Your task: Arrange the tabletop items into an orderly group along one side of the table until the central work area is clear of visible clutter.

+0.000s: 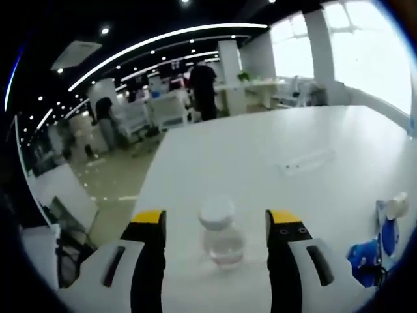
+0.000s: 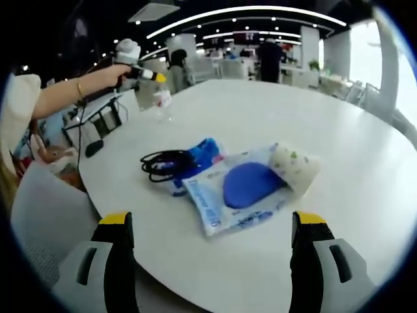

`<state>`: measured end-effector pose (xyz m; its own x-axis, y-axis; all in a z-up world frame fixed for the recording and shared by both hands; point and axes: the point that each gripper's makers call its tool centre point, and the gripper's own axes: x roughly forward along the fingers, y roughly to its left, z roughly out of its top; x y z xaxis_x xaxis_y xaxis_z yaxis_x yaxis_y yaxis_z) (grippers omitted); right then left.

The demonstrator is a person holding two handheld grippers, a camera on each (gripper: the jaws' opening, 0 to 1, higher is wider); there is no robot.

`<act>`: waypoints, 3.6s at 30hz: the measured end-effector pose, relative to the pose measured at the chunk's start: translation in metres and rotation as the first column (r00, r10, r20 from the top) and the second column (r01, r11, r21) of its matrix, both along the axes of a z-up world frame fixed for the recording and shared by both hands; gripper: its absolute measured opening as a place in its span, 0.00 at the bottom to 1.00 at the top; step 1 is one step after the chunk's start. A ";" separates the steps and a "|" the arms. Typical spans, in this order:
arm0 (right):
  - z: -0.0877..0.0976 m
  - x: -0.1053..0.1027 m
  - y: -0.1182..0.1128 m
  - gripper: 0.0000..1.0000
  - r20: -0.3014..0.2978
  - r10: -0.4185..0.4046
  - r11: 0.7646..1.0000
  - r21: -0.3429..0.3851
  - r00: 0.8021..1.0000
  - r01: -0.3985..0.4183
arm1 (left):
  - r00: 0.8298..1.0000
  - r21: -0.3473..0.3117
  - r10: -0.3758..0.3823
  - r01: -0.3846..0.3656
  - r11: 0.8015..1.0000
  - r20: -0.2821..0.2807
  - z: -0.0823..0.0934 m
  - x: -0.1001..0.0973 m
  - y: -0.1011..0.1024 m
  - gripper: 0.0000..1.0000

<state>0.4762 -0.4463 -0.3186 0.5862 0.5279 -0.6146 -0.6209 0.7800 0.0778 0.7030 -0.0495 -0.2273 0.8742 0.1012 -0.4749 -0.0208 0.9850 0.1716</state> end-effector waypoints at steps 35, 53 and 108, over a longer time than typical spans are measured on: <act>0.032 0.031 -0.021 0.99 0.075 -0.057 0.992 0.119 0.996 0.048 | 0.935 -0.149 -0.353 0.351 0.924 0.018 -0.005 -0.094 -0.097 0.99; 0.026 0.055 -0.029 0.95 0.094 -0.073 0.988 0.145 0.993 0.059 | 0.892 -0.264 -0.452 0.432 0.862 -0.019 -0.024 -0.159 -0.120 0.99; 0.002 0.110 -0.050 0.01 0.018 -0.190 0.944 0.280 0.982 0.177 | 0.765 -0.300 -0.644 0.610 0.733 -0.017 -0.046 -0.229 -0.156 0.91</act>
